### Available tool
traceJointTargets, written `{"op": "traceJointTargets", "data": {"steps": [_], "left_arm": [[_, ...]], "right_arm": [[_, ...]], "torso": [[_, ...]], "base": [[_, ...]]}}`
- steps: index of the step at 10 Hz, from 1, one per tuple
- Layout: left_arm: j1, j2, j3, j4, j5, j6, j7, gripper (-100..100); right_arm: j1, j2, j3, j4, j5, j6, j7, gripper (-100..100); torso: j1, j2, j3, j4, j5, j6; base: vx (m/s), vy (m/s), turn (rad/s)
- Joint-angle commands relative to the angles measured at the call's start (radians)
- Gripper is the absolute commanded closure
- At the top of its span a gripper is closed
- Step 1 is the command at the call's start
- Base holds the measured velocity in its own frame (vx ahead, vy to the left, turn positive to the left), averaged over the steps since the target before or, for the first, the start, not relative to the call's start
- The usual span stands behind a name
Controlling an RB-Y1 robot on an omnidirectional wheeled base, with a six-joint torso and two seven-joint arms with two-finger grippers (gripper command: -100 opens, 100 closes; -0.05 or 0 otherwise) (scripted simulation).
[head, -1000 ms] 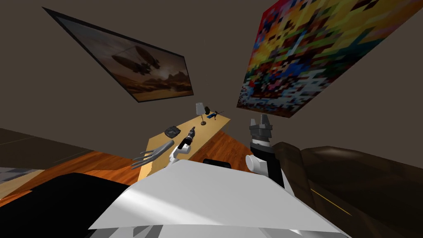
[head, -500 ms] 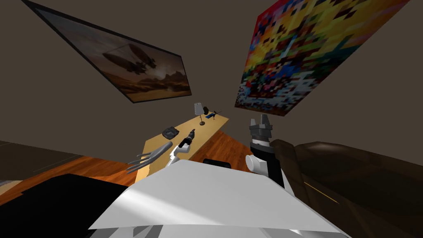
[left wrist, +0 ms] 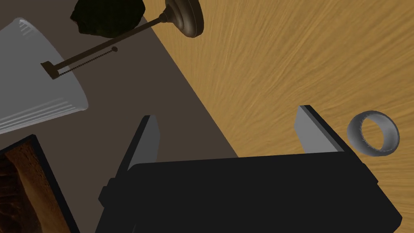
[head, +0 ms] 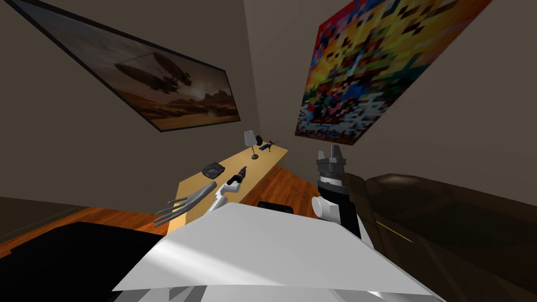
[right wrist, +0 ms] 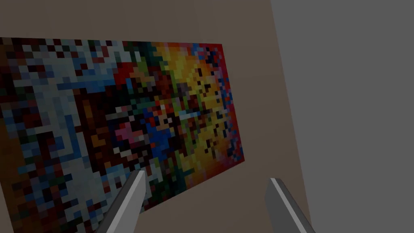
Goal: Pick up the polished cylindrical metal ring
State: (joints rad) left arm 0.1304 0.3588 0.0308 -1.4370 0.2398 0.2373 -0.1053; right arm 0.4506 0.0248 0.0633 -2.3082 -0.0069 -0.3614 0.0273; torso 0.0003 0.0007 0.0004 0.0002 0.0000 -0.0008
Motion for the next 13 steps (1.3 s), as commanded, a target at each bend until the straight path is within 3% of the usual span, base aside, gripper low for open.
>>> {"op": "traceJointTargets", "data": {"steps": [1,3,5,8,13], "left_arm": [[-0.023,0.007,0.002,0.050,-0.001,0.044,-0.005,-100],[-0.043,0.024,0.002,0.099,0.006,0.079,-0.006,-100],[-0.081,0.057,0.002,0.183,0.019,0.136,-0.008,-100],[-0.098,0.073,0.002,0.227,0.025,0.177,-0.009,-100],[-0.168,0.140,0.001,0.394,0.050,0.304,-0.012,-100]], "right_arm": [[0.000,0.000,0.000,0.000,0.000,0.000,0.000,0],[0.000,0.000,0.000,0.000,0.000,0.000,0.000,0],[0.000,0.000,0.000,0.000,0.000,0.000,0.000,0],[0.000,0.000,0.000,0.000,0.000,0.000,0.000,0],[0.000,0.000,0.000,0.000,0.000,0.000,0.000,0]], "torso": [[0.000,0.000,0.000,0.000,0.000,0.000],[0.000,0.000,0.000,0.000,0.000,0.000],[0.000,0.000,0.000,0.000,0.000,0.000],[0.000,0.000,0.000,0.000,0.000,0.000],[0.001,-0.001,-0.001,0.000,0.000,0.000]], "base": [[-0.020,0.003,-0.101],[-0.023,0.004,-0.101],[-0.018,0.003,-0.109],[-0.013,0.006,-0.051],[-0.004,0.017,-0.102]]}}
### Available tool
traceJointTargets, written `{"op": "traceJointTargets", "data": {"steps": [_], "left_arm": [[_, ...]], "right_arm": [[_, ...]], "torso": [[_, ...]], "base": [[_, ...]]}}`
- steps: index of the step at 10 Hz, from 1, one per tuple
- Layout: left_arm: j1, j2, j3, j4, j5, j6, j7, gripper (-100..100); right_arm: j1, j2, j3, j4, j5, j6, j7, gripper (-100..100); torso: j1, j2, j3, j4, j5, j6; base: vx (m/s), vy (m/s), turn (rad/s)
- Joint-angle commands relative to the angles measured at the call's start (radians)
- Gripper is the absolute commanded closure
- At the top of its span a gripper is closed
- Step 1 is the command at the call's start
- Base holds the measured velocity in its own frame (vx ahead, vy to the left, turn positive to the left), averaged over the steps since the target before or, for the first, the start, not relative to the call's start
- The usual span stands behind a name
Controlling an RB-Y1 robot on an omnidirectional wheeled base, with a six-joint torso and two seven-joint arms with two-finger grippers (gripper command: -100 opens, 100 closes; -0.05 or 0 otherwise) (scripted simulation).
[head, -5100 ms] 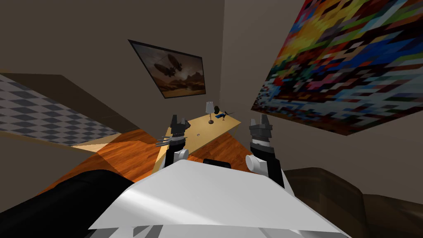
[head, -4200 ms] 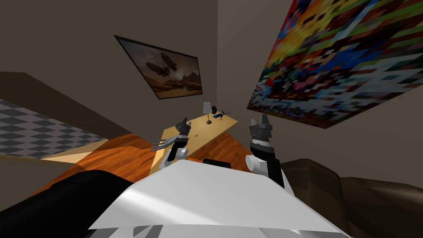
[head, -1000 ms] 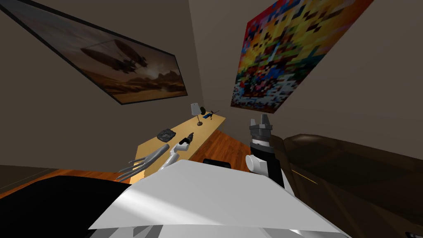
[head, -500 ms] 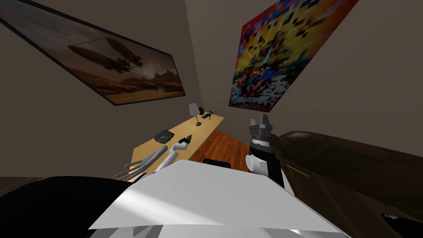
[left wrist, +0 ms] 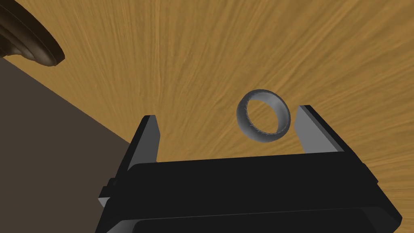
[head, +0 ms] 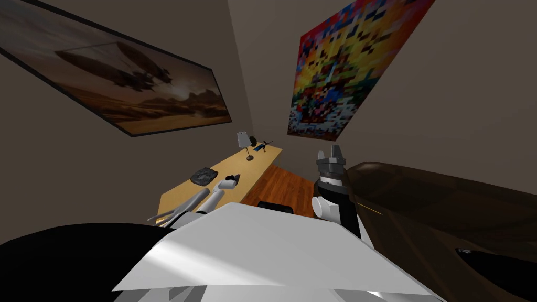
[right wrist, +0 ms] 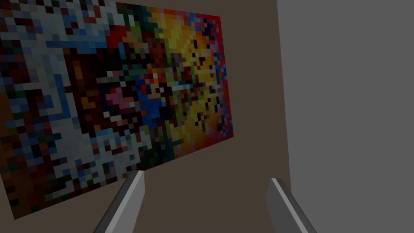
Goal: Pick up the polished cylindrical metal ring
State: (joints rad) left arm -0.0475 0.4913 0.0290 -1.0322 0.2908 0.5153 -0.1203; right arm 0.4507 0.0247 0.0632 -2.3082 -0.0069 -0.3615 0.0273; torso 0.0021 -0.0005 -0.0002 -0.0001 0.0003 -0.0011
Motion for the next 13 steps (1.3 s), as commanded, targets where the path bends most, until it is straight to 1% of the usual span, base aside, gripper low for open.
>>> {"op": "traceJointTargets", "data": {"steps": [1,3,4,5,6,7,13], "left_arm": [[0.001,0.017,0.003,0.013,0.003,0.044,0.002,-100],[-0.014,0.030,0.000,0.066,0.011,0.082,0.001,-100],[-0.014,0.030,-0.002,0.077,0.013,0.089,0.001,-100],[-0.014,0.035,-0.001,0.062,0.020,0.088,-0.002,-100],[-0.015,0.036,-0.001,0.065,0.021,0.091,-0.003,0],[-0.033,0.026,0.004,0.103,0.006,0.073,0.006,-100],[-0.089,-0.003,0.019,0.216,-0.039,0.023,0.031,-100]], "right_arm": [[0.000,0.000,0.000,0.000,0.000,0.000,0.000,0],[0.000,0.000,0.000,0.000,0.000,0.000,0.000,0],[0.000,0.000,0.000,0.000,0.000,0.000,0.000,0],[0.000,0.000,0.000,0.000,0.000,0.000,0.000,0],[0.000,0.000,0.000,0.000,0.000,0.000,0.000,0],[0.000,0.000,0.000,0.000,0.000,0.000,0.000,0],[0.000,0.000,0.000,0.000,0.000,0.000,0.000,0]], "torso": [[0.000,0.000,0.000,0.000,0.000,0.000],[0.000,-0.001,0.000,0.000,0.000,0.000],[0.001,-0.002,-0.001,0.000,0.000,0.000],[0.001,-0.002,-0.001,0.000,0.000,0.000],[-0.001,-0.001,-0.001,0.000,0.000,0.000],[-0.002,-0.001,0.000,0.000,0.000,0.000],[-0.001,0.001,0.001,0.000,0.000,0.000]], "base": [[0.007,0.029,-0.084],[0.024,0.036,-0.085],[0.037,0.042,-0.050],[0.016,0.017,-0.007],[0.000,0.000,0.000],[-0.015,0.022,-0.092],[-0.023,0.033,-0.056]]}}
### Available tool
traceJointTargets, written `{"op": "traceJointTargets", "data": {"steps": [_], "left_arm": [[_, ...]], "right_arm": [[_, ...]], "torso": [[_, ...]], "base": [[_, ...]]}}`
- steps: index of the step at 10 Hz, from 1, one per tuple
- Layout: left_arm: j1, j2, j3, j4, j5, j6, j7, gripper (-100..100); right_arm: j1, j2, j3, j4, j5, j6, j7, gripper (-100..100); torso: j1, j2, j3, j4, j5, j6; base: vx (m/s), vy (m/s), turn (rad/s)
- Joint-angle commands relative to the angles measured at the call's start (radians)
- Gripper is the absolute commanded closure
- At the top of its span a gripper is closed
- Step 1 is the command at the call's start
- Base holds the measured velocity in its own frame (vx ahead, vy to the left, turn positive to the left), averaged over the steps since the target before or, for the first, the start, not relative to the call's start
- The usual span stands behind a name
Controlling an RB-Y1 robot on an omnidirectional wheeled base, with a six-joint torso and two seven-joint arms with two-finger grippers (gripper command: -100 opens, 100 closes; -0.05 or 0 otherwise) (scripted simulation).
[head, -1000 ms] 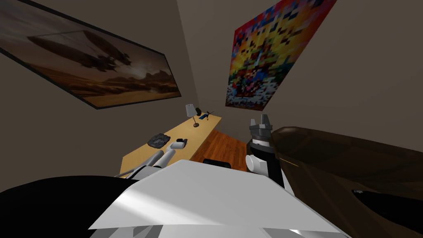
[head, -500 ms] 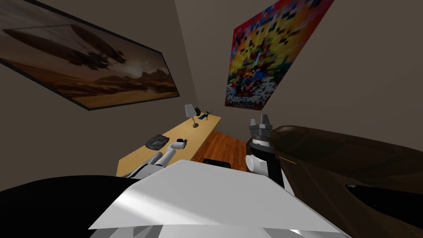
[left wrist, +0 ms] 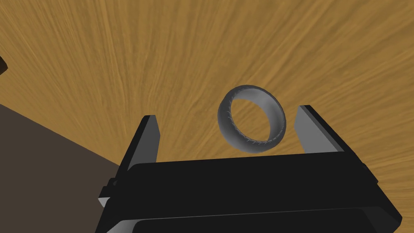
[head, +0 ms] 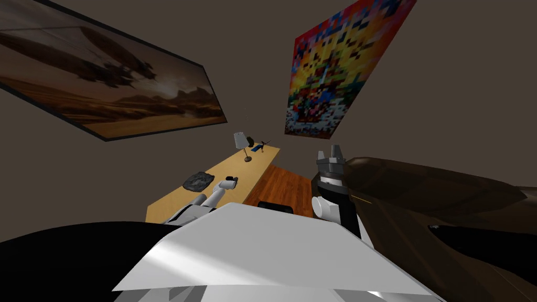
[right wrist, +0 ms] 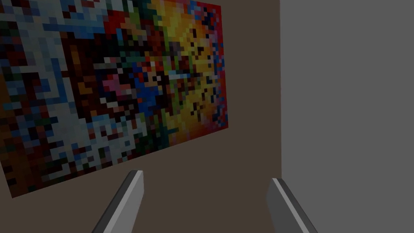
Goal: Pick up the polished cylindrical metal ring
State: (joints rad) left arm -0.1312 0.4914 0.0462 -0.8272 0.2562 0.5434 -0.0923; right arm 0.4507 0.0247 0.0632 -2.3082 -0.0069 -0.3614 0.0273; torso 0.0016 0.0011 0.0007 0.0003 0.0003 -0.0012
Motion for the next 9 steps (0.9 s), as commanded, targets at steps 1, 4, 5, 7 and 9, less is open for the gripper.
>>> {"op": "traceJointTargets", "data": {"steps": [1,4,5,7,9], "left_arm": [[-0.015,-0.008,0.004,0.030,-0.012,-0.014,0.007,-100],[-0.021,-0.010,0.005,0.044,-0.014,-0.021,0.008,100],[-0.019,-0.010,0.005,0.045,-0.014,-0.019,0.008,100],[-0.020,-0.010,0.005,0.044,-0.014,-0.020,0.008,100],[-0.020,-0.010,0.005,0.044,-0.014,-0.020,0.008,0]], "right_arm": [[0.000,0.000,0.000,0.000,0.000,0.000,0.000,0],[0.000,0.000,0.000,0.000,0.000,0.000,0.000,0],[0.000,0.000,0.000,0.000,0.000,0.000,0.000,0],[0.000,0.000,0.000,0.000,0.000,0.000,0.000,0],[0.000,0.000,0.000,0.000,0.000,0.000,0.000,0]], "torso": [[0.000,0.000,0.000,0.000,0.000,0.000],[-0.001,-0.001,-0.001,0.000,0.000,0.000],[-0.001,-0.002,0.000,0.001,-0.001,0.001],[-0.002,-0.002,-0.001,0.000,0.000,0.000],[-0.002,-0.002,-0.001,0.000,0.000,0.000]], "base": [[-0.022,0.032,-0.058],[-0.010,0.017,-0.020],[0.000,0.000,0.000],[0.000,0.000,0.000],[0.000,0.000,0.000]]}}
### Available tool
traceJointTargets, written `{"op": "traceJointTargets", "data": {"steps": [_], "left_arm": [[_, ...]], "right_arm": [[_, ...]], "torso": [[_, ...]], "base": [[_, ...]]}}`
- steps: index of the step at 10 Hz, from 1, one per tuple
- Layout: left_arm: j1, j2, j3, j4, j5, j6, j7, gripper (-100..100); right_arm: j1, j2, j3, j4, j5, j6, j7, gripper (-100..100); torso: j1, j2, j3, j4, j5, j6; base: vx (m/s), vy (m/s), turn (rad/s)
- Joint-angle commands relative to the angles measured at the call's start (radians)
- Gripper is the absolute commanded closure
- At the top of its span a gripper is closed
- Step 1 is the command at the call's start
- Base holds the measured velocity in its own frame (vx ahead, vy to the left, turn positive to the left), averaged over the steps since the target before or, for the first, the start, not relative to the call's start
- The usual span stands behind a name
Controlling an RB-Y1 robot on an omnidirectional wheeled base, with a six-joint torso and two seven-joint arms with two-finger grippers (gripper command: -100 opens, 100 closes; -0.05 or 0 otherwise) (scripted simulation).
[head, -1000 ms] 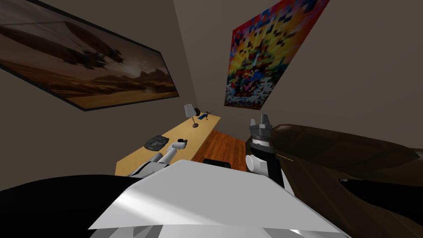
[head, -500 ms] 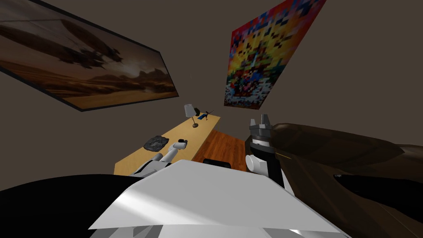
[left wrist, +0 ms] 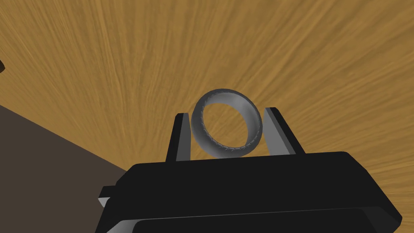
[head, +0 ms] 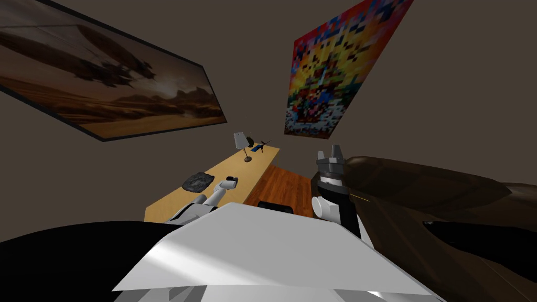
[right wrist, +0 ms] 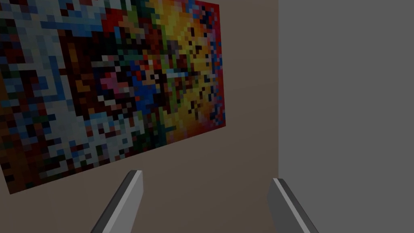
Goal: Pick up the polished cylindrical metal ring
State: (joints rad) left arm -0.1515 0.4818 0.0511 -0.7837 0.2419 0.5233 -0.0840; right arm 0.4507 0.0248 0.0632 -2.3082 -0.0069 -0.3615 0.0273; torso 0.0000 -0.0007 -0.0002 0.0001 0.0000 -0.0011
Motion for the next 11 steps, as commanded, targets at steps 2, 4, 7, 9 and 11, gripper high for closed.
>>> {"op": "traceJointTargets", "data": {"steps": [2,4,7,9,11], "left_arm": [[0.024,0.012,-0.006,-0.051,0.017,0.023,-0.009,100],[0.043,0.021,-0.011,-0.089,0.032,0.040,-0.018,100],[0.071,0.036,-0.018,-0.146,0.055,0.065,-0.030,100],[0.089,0.045,-0.023,-0.184,0.070,0.082,-0.039,100],[0.085,0.042,-0.021,-0.176,0.063,0.079,-0.035,0]], "right_arm": [[0.000,0.000,0.000,0.000,0.000,0.000,0.000,0],[0.000,0.000,0.000,0.000,0.000,0.000,0.000,0],[0.000,0.000,0.000,0.000,0.000,0.000,0.000,0],[0.000,0.000,0.000,0.000,0.000,0.000,0.000,0],[0.000,0.000,0.000,0.000,0.000,0.000,0.000,0]], "torso": [[-0.001,0.000,0.000,0.000,0.000,-0.001],[-0.003,-0.001,-0.001,0.000,0.000,0.000],[-0.002,-0.001,-0.001,0.000,-0.001,0.000],[-0.002,-0.001,-0.001,0.000,-0.001,0.000],[-0.001,-0.001,-0.001,0.000,0.000,0.000]], "base": [[0.024,-0.029,0.080],[0.024,-0.043,0.055],[0.017,-0.029,0.058],[0.021,-0.031,0.053],[0.004,-0.007,0.007]]}}
